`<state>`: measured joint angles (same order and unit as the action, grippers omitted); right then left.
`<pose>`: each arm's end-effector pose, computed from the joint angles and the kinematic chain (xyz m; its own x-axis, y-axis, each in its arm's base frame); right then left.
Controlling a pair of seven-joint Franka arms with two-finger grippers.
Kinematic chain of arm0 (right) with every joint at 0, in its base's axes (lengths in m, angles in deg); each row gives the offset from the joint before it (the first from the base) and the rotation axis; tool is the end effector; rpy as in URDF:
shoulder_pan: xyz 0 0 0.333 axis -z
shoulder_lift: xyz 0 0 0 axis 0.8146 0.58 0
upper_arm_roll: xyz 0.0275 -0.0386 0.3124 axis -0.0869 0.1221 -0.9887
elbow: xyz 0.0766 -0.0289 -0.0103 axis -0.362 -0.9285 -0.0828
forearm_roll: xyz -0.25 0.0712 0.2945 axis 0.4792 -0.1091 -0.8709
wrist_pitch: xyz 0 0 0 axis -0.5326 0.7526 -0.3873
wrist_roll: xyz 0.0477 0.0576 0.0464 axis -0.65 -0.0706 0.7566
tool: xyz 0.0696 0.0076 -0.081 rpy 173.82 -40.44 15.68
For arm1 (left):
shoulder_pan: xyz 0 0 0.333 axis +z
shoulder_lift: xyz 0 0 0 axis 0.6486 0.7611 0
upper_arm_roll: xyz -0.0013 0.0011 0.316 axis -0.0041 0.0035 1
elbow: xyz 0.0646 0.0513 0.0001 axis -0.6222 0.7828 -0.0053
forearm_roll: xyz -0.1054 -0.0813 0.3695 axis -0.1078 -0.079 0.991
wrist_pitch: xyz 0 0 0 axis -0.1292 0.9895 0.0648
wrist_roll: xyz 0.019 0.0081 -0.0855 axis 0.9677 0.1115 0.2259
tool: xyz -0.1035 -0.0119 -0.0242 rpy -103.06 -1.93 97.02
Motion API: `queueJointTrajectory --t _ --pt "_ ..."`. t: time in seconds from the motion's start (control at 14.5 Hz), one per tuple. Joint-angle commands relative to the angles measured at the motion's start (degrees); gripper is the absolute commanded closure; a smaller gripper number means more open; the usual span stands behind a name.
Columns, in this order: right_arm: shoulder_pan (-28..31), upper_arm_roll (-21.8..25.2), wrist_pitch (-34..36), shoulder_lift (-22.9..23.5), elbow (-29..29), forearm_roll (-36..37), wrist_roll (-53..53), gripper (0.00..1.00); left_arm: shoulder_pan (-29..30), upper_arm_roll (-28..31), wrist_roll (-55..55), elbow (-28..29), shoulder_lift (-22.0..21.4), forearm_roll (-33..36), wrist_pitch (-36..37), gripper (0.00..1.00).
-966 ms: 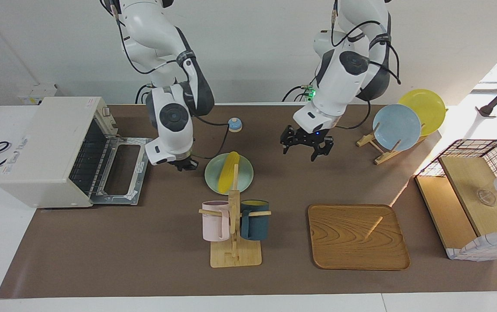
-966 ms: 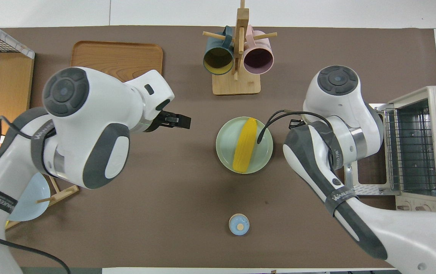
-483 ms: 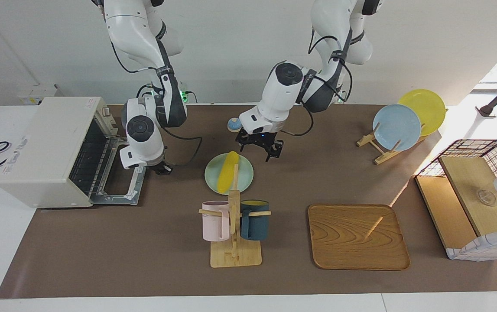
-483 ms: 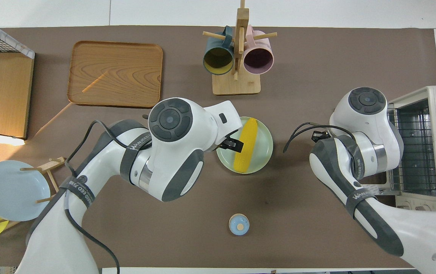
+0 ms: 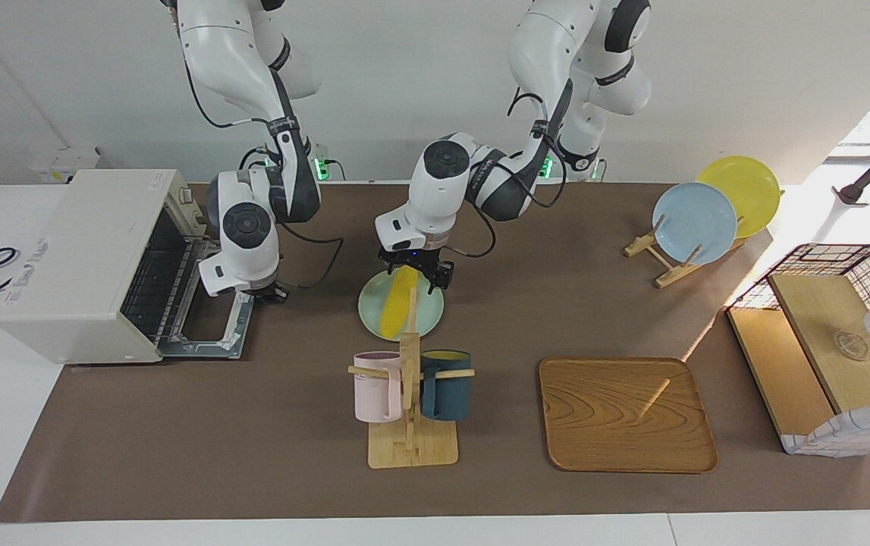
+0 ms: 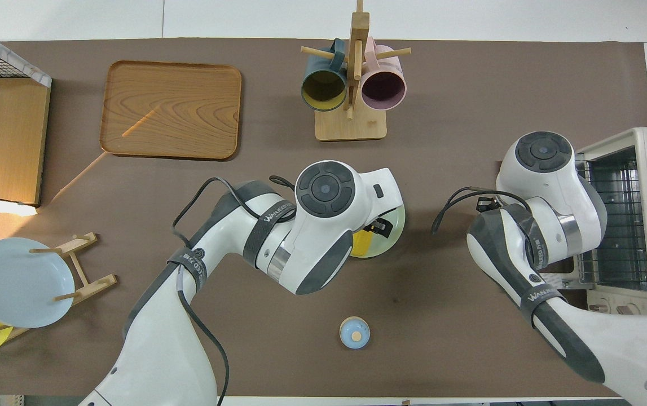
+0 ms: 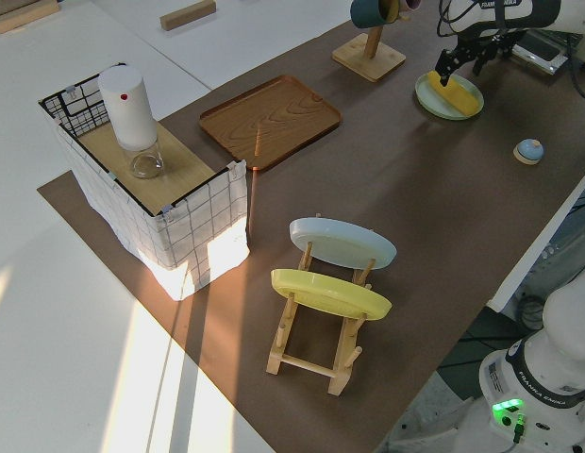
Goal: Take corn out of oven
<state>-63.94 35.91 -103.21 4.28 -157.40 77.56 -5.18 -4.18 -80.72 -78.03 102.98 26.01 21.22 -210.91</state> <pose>0.5406 0.0528 0.2904 0.9406 -0.3206 -0.1115 -0.2704 -0.9064 0.3246 0.4680 -0.4964 0.3583 0.8636 -0.4994 0.0686 -0.5032 -0.8457 0.1778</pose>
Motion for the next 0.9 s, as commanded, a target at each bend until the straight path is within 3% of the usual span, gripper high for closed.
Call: queueJointTrajectory --t 0.0,0.28,0.83 --pt "1.13 -0.17 3.58 -1.92 -0.36 5.15 2.92 1.00 -1.52 0.93 1.29 -1.76 2.42 0.92 -2.62 0.00" --pt "3.67 -0.26 12.62 -2.79 7.36 5.60 13.09 1.00 -1.70 0.93 3.40 0.08 2.69 1.00 -5.69 0.00" --pt "12.73 -0.34 17.21 -12.11 7.73 3.06 31.04 1.00 -3.89 1.10 5.51 5.00 2.60 1.09 -10.97 0.00"
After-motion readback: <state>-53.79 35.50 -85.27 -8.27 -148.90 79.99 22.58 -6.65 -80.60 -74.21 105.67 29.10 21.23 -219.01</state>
